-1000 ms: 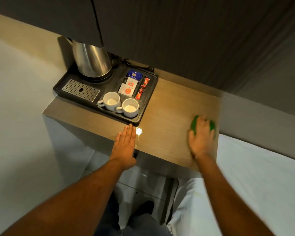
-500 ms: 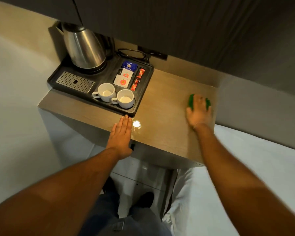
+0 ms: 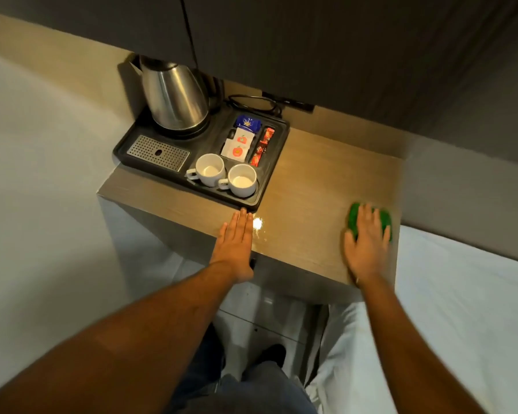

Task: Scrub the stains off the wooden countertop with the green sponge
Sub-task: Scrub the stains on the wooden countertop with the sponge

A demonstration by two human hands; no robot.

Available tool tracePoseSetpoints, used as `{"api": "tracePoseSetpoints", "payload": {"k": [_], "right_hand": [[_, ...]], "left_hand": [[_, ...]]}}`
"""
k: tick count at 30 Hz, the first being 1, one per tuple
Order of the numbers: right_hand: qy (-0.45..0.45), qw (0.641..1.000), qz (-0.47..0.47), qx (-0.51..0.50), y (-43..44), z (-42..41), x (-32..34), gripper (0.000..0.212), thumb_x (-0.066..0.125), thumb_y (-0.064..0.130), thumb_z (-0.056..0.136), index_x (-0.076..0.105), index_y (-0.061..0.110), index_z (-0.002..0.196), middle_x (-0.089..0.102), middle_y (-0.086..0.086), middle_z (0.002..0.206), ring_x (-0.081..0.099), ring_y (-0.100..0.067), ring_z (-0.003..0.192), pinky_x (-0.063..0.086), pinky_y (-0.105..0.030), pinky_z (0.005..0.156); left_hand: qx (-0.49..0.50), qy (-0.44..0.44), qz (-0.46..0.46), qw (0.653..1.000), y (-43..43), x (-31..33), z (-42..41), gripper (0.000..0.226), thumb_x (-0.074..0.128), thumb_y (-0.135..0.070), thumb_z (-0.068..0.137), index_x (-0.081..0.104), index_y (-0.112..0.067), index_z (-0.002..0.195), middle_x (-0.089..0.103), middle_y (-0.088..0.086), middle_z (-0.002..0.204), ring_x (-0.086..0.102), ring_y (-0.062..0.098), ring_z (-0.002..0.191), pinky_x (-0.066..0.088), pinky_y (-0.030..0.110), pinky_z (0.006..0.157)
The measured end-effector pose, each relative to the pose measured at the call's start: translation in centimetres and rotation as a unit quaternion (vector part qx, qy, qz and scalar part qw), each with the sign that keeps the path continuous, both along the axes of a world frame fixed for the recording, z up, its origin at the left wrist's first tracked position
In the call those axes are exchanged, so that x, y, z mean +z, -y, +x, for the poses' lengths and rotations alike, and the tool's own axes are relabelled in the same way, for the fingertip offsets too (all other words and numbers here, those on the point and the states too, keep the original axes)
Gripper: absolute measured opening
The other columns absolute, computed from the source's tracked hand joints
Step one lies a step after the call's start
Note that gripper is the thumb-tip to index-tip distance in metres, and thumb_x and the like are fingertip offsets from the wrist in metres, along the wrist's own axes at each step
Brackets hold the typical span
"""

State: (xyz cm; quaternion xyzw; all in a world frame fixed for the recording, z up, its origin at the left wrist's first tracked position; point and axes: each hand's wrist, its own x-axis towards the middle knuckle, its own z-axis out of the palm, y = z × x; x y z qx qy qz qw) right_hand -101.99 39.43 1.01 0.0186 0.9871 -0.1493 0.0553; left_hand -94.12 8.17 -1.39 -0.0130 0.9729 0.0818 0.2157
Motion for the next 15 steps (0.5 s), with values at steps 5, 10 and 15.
{"api": "tracePoseSetpoints", "payload": {"k": [5, 10, 15], "right_hand": [[-0.006, 0.995, -0.017, 0.102, 10.5, 10.2, -1.9, 0.085, 0.05, 0.042, 0.098, 0.011, 0.027, 0.172, 0.011, 0.004, 0.18, 0.013, -0.022, 0.168, 0.019, -0.055, 0.134], [0.013, 0.972, -0.022, 0.234, 17.8, 10.1, -2.0, 0.1, 0.069, 0.035, 0.092, 0.011, 0.025, 0.173, 0.009, 0.005, 0.182, 0.007, -0.019, 0.169, 0.012, -0.049, 0.137], [0.011, 0.973, -0.026, 0.231, 16.8, 10.5, -1.6, 0.11, 0.074, 0.004, 0.084, 0.013, 0.024, 0.174, 0.008, 0.004, 0.182, 0.005, -0.018, 0.169, 0.007, -0.045, 0.137]], "left_hand": [[-0.001, 0.002, -0.001, 1.0, -0.2, 0.3, 0.1, 0.139, 0.078, -0.036, 0.086, -0.032, -0.006, 0.164, -0.038, 0.017, 0.175, -0.031, 0.036, 0.165, -0.01, 0.053, 0.136], [-0.03, -0.001, 0.066, 0.997, 2.2, 1.5, 0.1, 0.114, 0.066, -0.03, 0.097, -0.02, -0.011, 0.171, -0.027, 0.007, 0.18, -0.021, 0.024, 0.169, -0.005, 0.044, 0.139], [-0.059, -0.019, 0.119, 0.991, 3.6, 2.4, 0.2, 0.111, 0.064, -0.009, 0.09, -0.01, -0.012, 0.174, -0.021, 0.006, 0.183, -0.018, 0.02, 0.169, -0.005, 0.041, 0.138]]}}
